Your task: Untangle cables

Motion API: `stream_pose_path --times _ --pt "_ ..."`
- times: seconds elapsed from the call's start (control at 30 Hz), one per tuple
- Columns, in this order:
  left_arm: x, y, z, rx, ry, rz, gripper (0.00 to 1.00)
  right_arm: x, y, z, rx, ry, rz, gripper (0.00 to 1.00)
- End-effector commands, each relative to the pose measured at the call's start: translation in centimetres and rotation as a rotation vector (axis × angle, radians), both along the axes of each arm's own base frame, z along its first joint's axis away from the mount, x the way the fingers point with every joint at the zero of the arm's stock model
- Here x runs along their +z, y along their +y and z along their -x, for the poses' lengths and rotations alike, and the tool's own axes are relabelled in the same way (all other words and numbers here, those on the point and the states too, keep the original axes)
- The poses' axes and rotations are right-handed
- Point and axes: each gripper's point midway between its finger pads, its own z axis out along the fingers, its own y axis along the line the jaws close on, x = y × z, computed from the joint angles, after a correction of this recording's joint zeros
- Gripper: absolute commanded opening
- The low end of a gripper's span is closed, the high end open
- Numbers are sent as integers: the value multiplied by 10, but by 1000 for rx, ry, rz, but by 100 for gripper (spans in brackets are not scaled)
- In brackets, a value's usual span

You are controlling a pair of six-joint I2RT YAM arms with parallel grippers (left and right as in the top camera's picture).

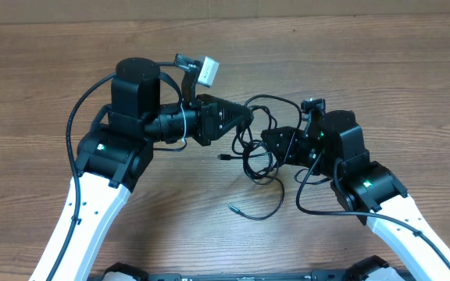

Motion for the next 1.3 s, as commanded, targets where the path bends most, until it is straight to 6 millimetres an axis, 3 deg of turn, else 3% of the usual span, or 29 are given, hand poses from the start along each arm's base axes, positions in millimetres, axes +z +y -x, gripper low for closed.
stream_pose_path --times 0.0,0.53,0.83,1.27 --pt "19 -3 13 -70 -15 53 4 3 -6 -8 -45 -18 29 22" --pt "20 -1 13 -80 -20 60 4 -6 -16 -9 -89 1 79 21" --pt "19 18 -2 -13 -20 58 4 -16 -20 -2 -90 48 105 11" --pt "9 40 -19 84 -13 13 4 -26 -23 5 -88 93 128 7"
